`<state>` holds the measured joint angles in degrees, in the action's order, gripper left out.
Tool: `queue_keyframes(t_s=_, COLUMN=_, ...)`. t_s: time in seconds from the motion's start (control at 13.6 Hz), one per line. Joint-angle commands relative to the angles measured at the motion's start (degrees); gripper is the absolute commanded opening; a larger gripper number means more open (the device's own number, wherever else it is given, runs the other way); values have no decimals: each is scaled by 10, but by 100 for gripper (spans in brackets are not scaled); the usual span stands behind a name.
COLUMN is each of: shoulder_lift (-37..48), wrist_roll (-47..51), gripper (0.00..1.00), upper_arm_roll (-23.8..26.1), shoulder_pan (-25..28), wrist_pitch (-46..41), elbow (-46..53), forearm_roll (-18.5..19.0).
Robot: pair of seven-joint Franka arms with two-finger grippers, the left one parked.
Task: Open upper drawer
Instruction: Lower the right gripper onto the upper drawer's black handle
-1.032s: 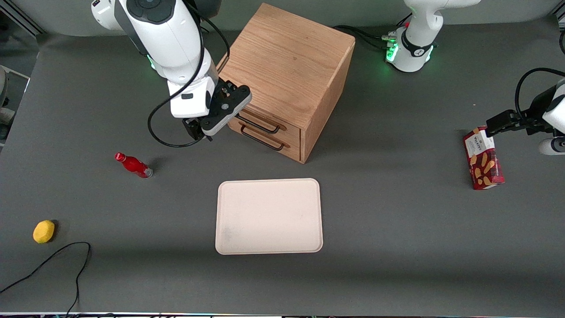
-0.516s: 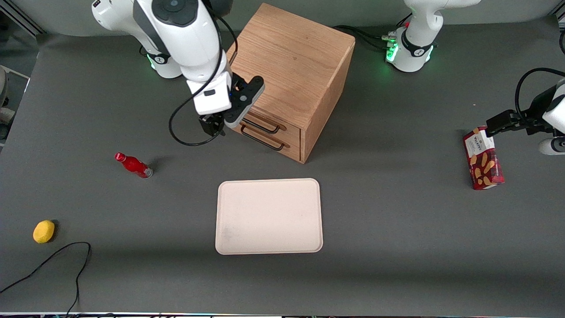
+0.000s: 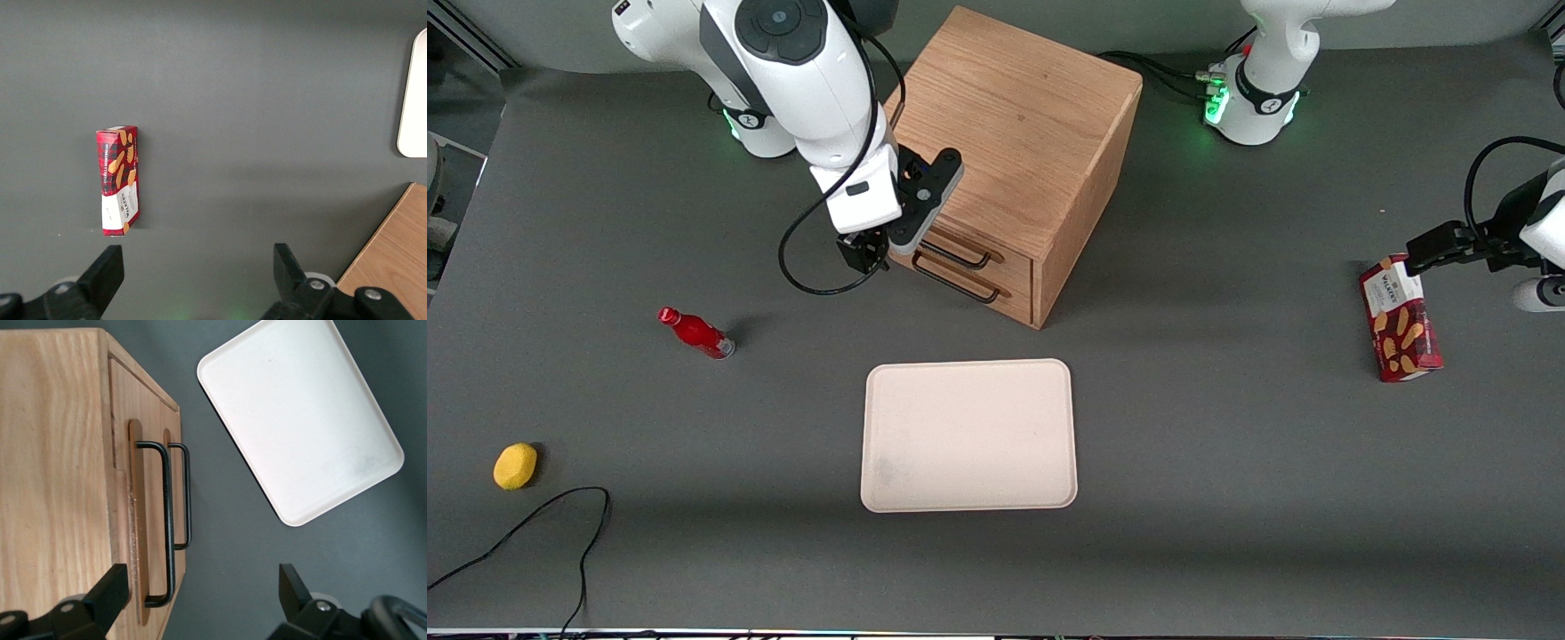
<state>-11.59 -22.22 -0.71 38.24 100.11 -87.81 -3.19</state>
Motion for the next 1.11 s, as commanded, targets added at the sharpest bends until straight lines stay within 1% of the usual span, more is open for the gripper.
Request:
queue_keyframes(t_s=0.0, shoulder_lift=5, wrist_roll=-19, gripper=100, upper_arm_roll=-5, shoulder_pan=-7, wrist_pitch=-2, elbow=-8, forearm_roll=-25)
queue_keyframes(t_s=0.07, shoulder_lift=7, wrist_roll=-25, gripper=100, upper_arm_roll=-5, shoulder_pan=-7, wrist_pitch=-4, elbow=-8, forearm_roll=-37)
queue_keyframes(t_s=0.15, shoulder_lift=7, wrist_roll=-35, gripper=100, upper_arm_roll=-5, shoulder_pan=-8, wrist_pitch=-4, elbow=-8, forearm_roll=-38)
queue_keyframes(t_s=0.52, shoulder_lift=4, wrist_roll=-48, gripper=100, upper_arm_roll=-5, shoulder_pan=-7, wrist_pitch=-4, elbow=-10, forearm_roll=-39)
queue_keyframes(t_s=0.66, shoulder_lift=2, wrist_roll=-67, gripper=100, upper_arm_roll=-5, shoulder_pan=-8, wrist_pitch=-3, elbow=-15, forearm_roll=-39)
queue_keyframes(t_s=1.03, shoulder_lift=3, wrist_roll=-67, gripper=100, upper_arm_roll=-4, shoulder_pan=-7, wrist_pitch=39, elbow=-61, forearm_roll=-39)
